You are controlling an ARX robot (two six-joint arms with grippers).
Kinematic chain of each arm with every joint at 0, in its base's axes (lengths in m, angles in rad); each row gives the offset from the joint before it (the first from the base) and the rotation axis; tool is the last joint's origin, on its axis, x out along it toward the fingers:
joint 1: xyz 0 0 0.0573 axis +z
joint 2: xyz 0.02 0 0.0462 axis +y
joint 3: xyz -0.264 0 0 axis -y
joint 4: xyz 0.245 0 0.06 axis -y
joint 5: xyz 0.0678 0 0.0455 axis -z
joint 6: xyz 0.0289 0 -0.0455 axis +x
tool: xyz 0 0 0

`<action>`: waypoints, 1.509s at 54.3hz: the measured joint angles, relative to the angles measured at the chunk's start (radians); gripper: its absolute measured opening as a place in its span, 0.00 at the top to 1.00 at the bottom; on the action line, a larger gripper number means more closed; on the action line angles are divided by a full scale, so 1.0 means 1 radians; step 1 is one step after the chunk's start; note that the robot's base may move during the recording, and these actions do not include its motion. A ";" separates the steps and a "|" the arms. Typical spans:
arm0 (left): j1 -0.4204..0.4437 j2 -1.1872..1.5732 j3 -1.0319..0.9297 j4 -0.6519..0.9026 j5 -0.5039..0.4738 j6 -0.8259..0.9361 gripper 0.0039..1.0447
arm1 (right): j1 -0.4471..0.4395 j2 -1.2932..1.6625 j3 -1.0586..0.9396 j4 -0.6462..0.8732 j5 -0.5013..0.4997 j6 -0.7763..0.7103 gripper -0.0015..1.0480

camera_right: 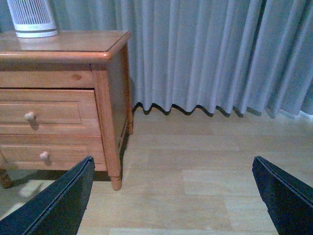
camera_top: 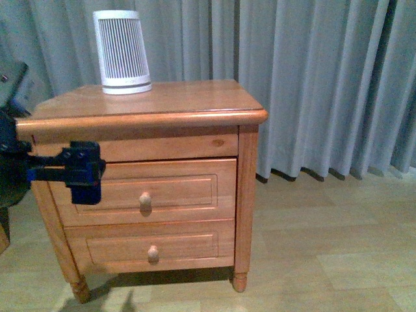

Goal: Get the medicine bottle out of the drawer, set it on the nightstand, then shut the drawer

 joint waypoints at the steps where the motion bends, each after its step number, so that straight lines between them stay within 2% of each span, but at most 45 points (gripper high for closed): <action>1: 0.000 0.034 0.017 -0.001 -0.001 -0.003 0.06 | 0.000 0.000 0.000 0.000 0.000 0.000 0.07; 19: -0.022 0.448 0.316 -0.001 -0.060 -0.038 0.06 | 0.000 0.000 0.000 0.000 0.000 0.000 0.07; 26: -0.035 0.619 0.509 0.002 -0.071 -0.042 0.06 | 0.000 0.000 0.000 0.000 0.000 0.000 0.07; 35: -0.028 0.712 0.621 -0.002 -0.084 -0.053 0.06 | 0.000 0.000 0.000 0.000 0.000 0.000 0.07; 51: -0.008 0.761 0.711 -0.031 -0.100 -0.052 0.06 | 0.000 0.000 0.000 0.000 0.000 0.000 0.07; 82: -0.081 0.811 0.779 -0.059 -0.175 -0.066 0.06 | 0.000 0.000 0.000 0.000 0.000 0.000 0.07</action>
